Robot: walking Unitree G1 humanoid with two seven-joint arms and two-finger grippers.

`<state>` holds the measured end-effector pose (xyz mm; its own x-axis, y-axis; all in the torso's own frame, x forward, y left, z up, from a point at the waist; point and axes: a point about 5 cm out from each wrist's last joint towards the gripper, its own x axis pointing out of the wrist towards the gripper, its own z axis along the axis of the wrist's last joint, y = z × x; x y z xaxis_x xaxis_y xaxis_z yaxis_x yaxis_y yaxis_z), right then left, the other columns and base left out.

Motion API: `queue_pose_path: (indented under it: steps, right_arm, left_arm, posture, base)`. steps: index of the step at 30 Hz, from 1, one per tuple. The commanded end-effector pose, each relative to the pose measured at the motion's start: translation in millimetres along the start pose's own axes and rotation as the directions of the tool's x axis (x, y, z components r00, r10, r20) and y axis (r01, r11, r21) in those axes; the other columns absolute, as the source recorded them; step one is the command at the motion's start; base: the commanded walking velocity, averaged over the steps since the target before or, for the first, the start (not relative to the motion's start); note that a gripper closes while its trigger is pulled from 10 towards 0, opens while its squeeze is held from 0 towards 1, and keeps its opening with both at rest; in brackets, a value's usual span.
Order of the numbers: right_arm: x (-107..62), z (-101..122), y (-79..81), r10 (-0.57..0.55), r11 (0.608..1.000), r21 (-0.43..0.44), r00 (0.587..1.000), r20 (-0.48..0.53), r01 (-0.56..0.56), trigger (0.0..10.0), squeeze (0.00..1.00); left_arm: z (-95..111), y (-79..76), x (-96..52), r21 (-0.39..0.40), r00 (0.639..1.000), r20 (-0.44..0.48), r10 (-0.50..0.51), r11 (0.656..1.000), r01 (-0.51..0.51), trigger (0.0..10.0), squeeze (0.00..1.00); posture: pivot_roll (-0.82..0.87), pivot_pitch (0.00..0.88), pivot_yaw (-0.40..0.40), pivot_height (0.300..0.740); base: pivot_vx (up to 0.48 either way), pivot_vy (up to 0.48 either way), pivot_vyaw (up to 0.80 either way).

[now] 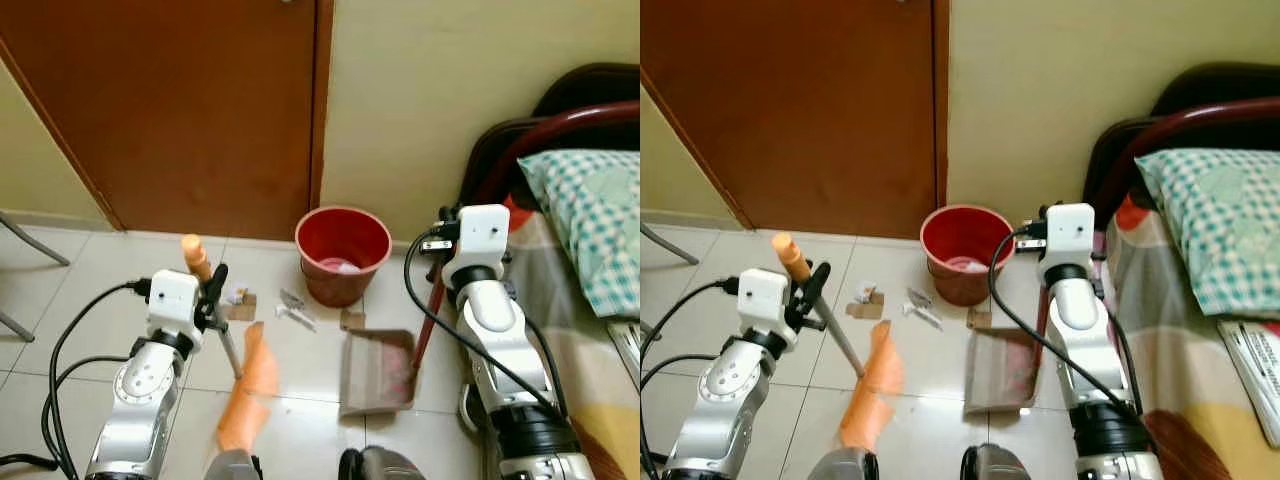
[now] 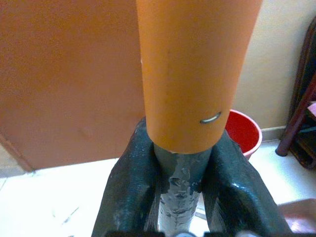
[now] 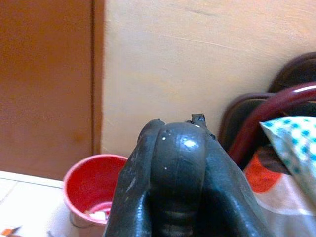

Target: Sweep floor

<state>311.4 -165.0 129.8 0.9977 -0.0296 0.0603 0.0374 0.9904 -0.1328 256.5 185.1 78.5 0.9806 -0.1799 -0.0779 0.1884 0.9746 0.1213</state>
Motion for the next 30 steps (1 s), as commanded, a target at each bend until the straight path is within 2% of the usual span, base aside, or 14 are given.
queue_pose_path:
  steps: [1, 6, 12, 21, 27, 30]
  right_arm:
    - [-3.0, -4, -3.0, -0.016, 1.000, 0.006, 1.000, -0.020, 0.017, 10.0, 0.00]
    - [-5.7, -7, -2.0, -0.013, 1.000, 0.001, 0.999, -0.030, 0.013, 10.0, 0.00]
    - [-10.6, -16, 1.6, 0.005, 1.000, 0.020, 0.997, -0.072, -0.003, 10.0, 0.00]
    - [-8.1, -15, 3.3, 0.013, 1.000, 0.019, 0.997, -0.072, -0.011, 10.0, 0.00]
    - [-5.2, -14, 4.3, 0.017, 1.000, 0.014, 0.997, -0.070, -0.016, 10.0, 0.00]
    - [-5.0, -14, 5.3, 0.021, 1.000, 0.012, 0.997, -0.069, -0.020, 10.0, 0.00]
  left_arm:
    - [2, 0.1, -1.5, 0.032, 1.000, -0.003, -0.009, 0.999, 0.009, 10.0, 0.00]
    - [1, 0.2, -1.7, 0.031, 1.000, -0.006, -0.010, 0.999, 0.010, 10.0, 0.00]
    - [3, -0.9, -1.3, 0.026, 1.000, 0.002, -0.014, 1.000, 0.013, 10.0, 0.00]
    - [11, 0.3, 2.4, 0.026, 0.999, 0.040, 0.008, 1.000, -0.009, 10.0, 0.00]
    - [27, 1.4, 7.4, 0.047, 0.994, 0.105, 0.020, 0.999, -0.025, 10.0, 0.00]
    - [27, 0.1, 8.1, 0.045, 0.994, 0.108, 0.016, 0.999, -0.021, 10.0, 0.00]
  posture:
    - [0.00, 0.109, 0.000, 0.740]
    - [0.00, 0.110, -0.001, 0.740]
    - [0.00, 0.109, 0.000, 0.740]
    - [-0.01, 0.105, -0.004, 0.740]
    - [0.00, 0.100, -0.008, 0.740]
    - [0.00, 0.100, -0.008, 0.740]
  base:
    - [0.000, 0.000, -0.66]
    - [0.000, 0.000, -0.67]
    - [0.265, 0.000, 0.00]
    - [0.355, 0.000, -0.64]
    - [0.400, 0.000, 0.00]
    - [0.406, 0.000, 0.00]
